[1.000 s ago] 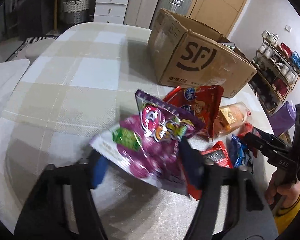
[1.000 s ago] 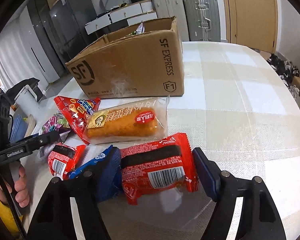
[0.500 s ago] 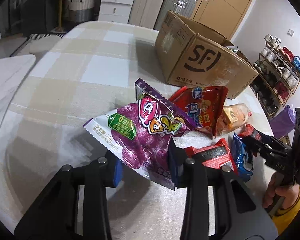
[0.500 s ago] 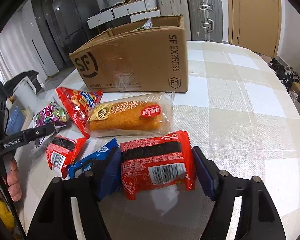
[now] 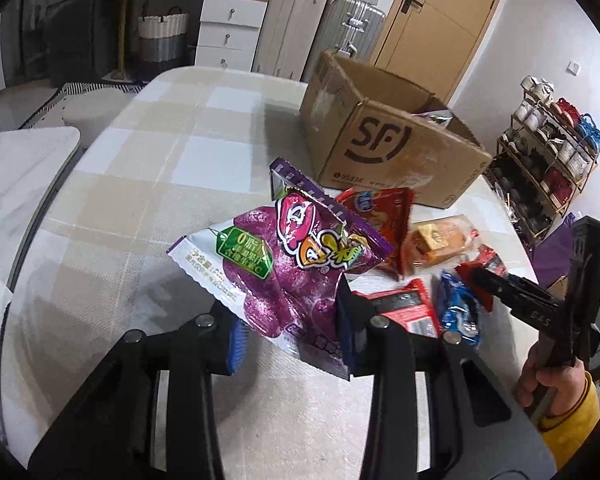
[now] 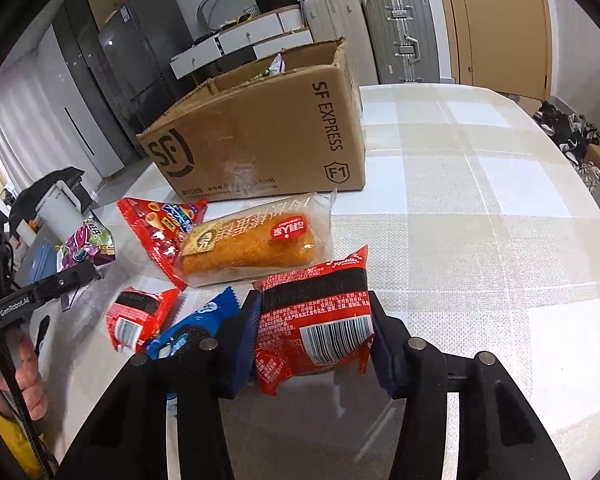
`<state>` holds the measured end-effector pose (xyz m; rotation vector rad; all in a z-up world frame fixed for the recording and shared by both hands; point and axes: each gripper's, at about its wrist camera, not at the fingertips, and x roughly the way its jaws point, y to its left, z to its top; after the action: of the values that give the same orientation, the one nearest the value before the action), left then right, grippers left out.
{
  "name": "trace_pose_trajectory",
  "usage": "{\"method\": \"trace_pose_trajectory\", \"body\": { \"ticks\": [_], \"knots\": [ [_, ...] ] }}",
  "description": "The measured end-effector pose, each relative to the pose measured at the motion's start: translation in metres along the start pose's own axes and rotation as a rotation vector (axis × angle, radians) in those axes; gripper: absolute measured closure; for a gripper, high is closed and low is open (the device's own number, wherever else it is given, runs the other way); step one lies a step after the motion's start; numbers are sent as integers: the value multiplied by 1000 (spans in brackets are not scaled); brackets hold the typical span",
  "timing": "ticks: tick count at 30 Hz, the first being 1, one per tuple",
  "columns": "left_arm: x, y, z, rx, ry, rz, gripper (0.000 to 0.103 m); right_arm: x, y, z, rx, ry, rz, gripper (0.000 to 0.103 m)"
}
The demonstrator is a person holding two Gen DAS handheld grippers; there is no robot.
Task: Organize snacks
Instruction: 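Lift both packs and carry them toward the cardboard box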
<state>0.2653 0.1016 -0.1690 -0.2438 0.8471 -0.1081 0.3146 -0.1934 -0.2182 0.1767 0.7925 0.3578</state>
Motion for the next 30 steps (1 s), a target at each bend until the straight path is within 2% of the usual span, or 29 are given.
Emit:
{"method": "trace_pose_trajectory", "body": {
  "ticks": [4,7,15,19,23,30],
  "knots": [
    [-18,-9,-2,19,-27,-12,70,-15,-2,-2,29,-34,17,54],
    [-35,-21,-4,41,-55,-19,70,-44,1,1,50,-106,43,54],
    [-85,-52,-7,87,-127,-46,70,-120,33,10,2,-245,117,54],
    [-121,-67,-11,112,-172,-87,70,-158,52,9,-12,-308,177,54],
    [-153,-80,-15,125,-205,-98,70,-189,70,5,-33,-348,207,54],
    [-201,-96,-26,146,-247,-86,70,-216,88,-5,-40,-359,223,54]
  ]
}}
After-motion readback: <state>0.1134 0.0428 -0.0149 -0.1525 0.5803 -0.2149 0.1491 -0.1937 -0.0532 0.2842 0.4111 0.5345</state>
